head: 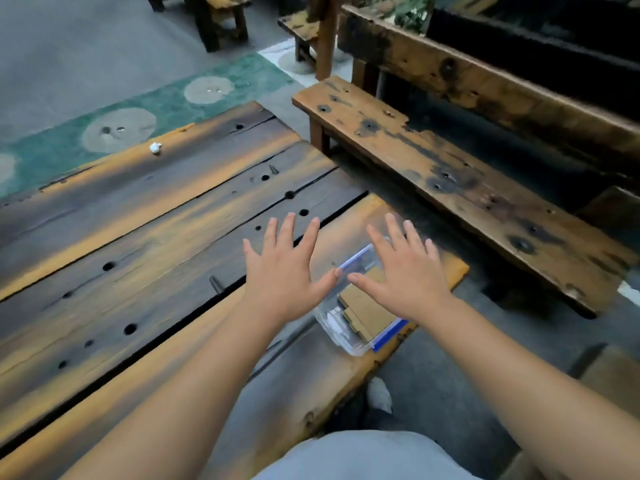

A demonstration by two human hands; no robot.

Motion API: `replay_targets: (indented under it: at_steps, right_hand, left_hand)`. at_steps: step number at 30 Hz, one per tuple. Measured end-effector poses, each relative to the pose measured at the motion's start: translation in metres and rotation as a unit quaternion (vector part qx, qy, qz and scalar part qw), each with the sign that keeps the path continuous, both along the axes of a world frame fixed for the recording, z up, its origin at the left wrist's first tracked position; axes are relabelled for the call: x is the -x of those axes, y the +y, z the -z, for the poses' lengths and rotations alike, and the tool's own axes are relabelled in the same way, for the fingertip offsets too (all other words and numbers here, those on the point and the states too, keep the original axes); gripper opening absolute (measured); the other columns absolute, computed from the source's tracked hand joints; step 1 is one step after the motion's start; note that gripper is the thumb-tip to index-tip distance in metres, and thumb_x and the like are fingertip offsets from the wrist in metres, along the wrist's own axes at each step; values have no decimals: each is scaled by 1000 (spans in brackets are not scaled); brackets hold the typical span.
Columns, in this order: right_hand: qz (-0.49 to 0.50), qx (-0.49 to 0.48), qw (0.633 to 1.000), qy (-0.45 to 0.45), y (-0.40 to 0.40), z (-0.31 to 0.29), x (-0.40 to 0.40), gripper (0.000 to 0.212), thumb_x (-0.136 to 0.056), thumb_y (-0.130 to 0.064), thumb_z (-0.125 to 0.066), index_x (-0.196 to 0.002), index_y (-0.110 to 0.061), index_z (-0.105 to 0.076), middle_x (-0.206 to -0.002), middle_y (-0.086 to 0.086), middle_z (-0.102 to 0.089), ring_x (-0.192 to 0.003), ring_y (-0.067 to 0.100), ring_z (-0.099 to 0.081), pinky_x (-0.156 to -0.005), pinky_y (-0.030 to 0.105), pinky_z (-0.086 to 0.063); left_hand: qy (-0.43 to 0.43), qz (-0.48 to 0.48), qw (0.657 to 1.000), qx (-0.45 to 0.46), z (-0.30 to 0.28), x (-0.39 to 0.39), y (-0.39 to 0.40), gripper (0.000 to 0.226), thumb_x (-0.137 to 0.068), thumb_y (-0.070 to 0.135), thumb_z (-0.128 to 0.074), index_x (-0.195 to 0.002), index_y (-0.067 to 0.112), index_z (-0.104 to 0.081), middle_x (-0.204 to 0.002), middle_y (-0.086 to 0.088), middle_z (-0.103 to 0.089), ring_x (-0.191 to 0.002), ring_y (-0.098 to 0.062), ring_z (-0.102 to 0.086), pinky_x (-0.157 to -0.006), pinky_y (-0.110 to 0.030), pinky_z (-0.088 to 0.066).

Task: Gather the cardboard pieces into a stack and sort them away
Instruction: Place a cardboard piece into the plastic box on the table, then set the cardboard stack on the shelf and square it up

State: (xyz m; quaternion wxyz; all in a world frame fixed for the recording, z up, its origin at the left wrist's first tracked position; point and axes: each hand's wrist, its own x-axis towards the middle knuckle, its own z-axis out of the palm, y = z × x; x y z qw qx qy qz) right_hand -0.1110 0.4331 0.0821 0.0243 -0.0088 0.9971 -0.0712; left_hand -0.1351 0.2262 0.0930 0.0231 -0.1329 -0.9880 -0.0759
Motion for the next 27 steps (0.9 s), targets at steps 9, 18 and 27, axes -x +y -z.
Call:
replay_targets:
  at_steps: [9, 18, 27]
  right_hand:
    - [182, 7, 983, -16, 86, -6, -93, 101, -69, -91, -12, -153, -35, -11, -165, -2, 3, -150, 26, 0, -117, 58, -13]
    - [346, 22, 938, -14, 192, 0, -196, 99, -69, -90, -14, -153, -36, -9, -165, -3, 2, -150, 24, -1, -116, 57, -13]
    - [501, 25, 865, -21, 261, -6, -337, 100, -69, -87, -14, -154, -35, -7, -165, -3, 5, -150, 23, 2, -116, 56, -11]
  left_hand:
    - [7, 206, 978, 11, -4, -16, 111, 85, -79, 77, -25, -152, 35, -13, -161, -8, -18, -148, -30, -14, -106, -67, -21]
    - [-11, 363, 932, 13, -9, -68, 257, 87, -75, 77, -26, -152, 40, -5, -164, -6, -10, -149, -30, -7, -109, -66, -19]
    - [-2, 562, 827, 20, -15, -171, 397, 84, -79, 76, -27, -151, 41, -5, -164, -7, -8, -150, -30, -5, -109, -68, -17]
